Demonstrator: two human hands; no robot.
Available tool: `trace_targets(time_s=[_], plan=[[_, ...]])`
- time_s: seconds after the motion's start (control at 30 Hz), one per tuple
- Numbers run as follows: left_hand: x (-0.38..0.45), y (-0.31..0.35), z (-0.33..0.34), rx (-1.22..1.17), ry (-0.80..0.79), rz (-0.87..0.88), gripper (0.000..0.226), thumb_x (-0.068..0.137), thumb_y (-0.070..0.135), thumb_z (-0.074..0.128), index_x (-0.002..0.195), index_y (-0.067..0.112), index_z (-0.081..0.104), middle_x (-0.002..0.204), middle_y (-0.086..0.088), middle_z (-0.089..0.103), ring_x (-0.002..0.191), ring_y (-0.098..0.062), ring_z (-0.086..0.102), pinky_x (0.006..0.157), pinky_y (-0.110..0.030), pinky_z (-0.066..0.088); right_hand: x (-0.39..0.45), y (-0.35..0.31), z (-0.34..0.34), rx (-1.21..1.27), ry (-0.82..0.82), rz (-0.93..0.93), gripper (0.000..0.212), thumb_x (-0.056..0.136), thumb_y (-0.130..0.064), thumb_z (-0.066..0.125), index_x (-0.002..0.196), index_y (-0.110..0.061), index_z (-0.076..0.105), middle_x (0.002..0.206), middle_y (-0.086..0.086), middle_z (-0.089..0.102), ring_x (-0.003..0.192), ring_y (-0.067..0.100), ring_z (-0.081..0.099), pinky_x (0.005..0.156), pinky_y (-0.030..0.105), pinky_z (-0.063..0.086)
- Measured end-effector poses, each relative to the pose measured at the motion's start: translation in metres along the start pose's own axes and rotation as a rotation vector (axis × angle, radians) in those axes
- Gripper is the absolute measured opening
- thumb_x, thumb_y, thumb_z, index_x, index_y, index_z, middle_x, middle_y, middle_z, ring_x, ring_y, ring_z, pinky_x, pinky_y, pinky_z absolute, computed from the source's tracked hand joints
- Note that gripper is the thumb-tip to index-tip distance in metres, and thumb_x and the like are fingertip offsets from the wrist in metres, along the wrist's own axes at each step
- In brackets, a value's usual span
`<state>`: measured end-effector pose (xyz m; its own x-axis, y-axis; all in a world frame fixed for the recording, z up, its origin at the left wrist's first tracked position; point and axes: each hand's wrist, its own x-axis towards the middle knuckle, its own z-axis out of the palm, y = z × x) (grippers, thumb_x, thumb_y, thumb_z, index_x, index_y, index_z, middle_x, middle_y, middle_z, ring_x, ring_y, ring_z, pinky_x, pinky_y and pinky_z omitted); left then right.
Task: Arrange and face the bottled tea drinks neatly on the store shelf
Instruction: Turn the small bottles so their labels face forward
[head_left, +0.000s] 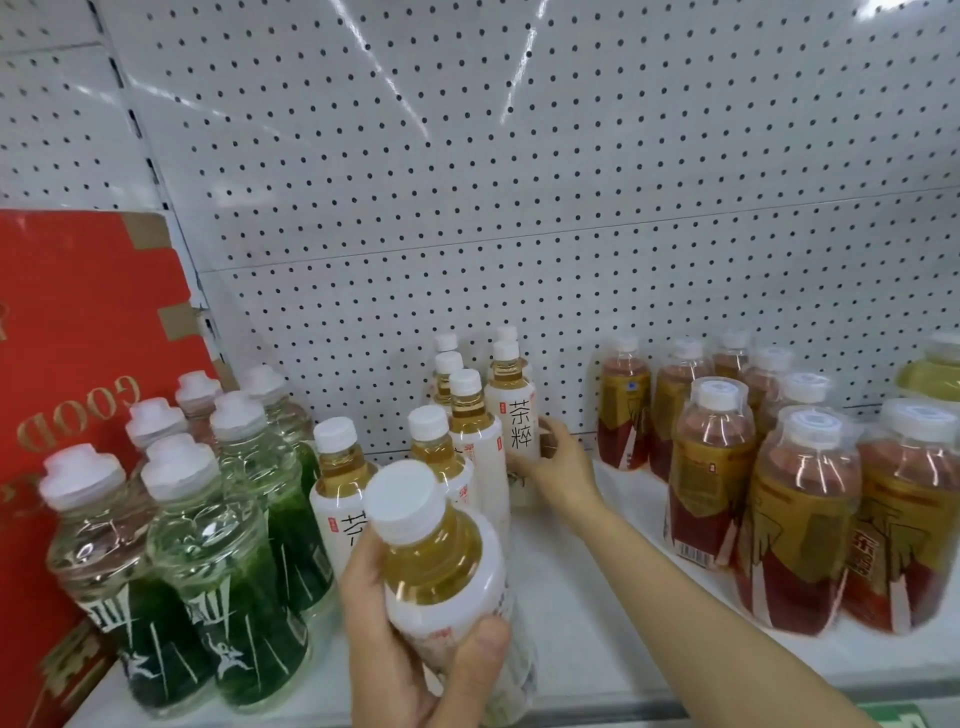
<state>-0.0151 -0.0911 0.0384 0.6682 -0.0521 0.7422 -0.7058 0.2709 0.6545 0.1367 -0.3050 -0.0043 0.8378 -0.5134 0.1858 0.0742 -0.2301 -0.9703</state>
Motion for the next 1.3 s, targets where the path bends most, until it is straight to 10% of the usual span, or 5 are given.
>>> trace_targets(time_s=[0.13, 0.3, 0.5, 0.73, 1.3], plan=[[0.010, 0.009, 0.014, -0.026, -0.087, -0.030, 0.071, 0.070, 0.043, 0.078, 0.133, 0.053, 0.047, 0.129, 0.014, 0.062, 0.117, -0.008, 0.062, 0.093, -0.016, 0.049, -0.074, -0.021, -0.032, 0.161, 0.092, -0.134, 0.051, 0.090, -0.037, 0.069, 0.137, -0.026, 0.054, 0.135, -0.009, 0.059, 0.121, 0.005, 0.056, 0.109, 0.043, 0.044], [0.049, 0.015, 0.048, -0.003, -0.261, -0.106, 0.065, 0.081, 0.037, 0.070, 0.136, 0.041, 0.037, 0.128, 0.009, 0.059, 0.117, -0.014, 0.061, 0.101, -0.041, 0.050, -0.157, -0.064, -0.067, 0.362, -0.486, -0.270, 0.067, 0.078, -0.048, 0.076, 0.132, -0.013, 0.058, 0.128, 0.009, 0.066, 0.120, 0.024, 0.062, 0.100, 0.040, 0.051], [0.139, 0.030, 0.055, 0.458, -0.708, -0.074, 0.038, 0.096, 0.043, 0.057, 0.132, 0.031, 0.050, 0.126, 0.017, 0.056, 0.112, 0.012, 0.050, 0.092, -0.013, 0.044, -0.127, -0.070, -0.085, 0.269, -0.271, -0.218, 0.061, 0.067, -0.018, 0.082, 0.124, -0.023, 0.062, 0.116, -0.007, 0.073, 0.110, 0.011, 0.066, 0.091, 0.034, 0.054], [0.228, -0.033, 0.031, 1.169, -1.038, -0.337, 0.034, 0.083, 0.037, 0.077, 0.115, 0.027, 0.072, 0.094, 0.005, 0.063, 0.085, -0.011, 0.062, 0.082, -0.028, 0.051, -0.076, -0.031, -0.079, 0.216, -0.164, -0.047, 0.059, 0.068, -0.008, 0.085, 0.120, -0.026, 0.065, 0.111, -0.005, 0.074, 0.103, 0.011, 0.069, 0.079, 0.027, 0.055], [0.242, -0.056, 0.012, 1.259, -0.978, -0.235, 0.040, 0.071, 0.040, 0.086, 0.103, 0.018, 0.076, 0.088, 0.007, 0.063, 0.089, -0.021, 0.066, 0.059, -0.020, 0.041, -0.048, 0.005, -0.014, 0.136, -0.127, 0.080, 0.066, 0.067, 0.001, 0.086, 0.124, -0.020, 0.061, 0.113, -0.004, 0.069, 0.102, 0.012, 0.064, 0.086, 0.035, 0.055]])
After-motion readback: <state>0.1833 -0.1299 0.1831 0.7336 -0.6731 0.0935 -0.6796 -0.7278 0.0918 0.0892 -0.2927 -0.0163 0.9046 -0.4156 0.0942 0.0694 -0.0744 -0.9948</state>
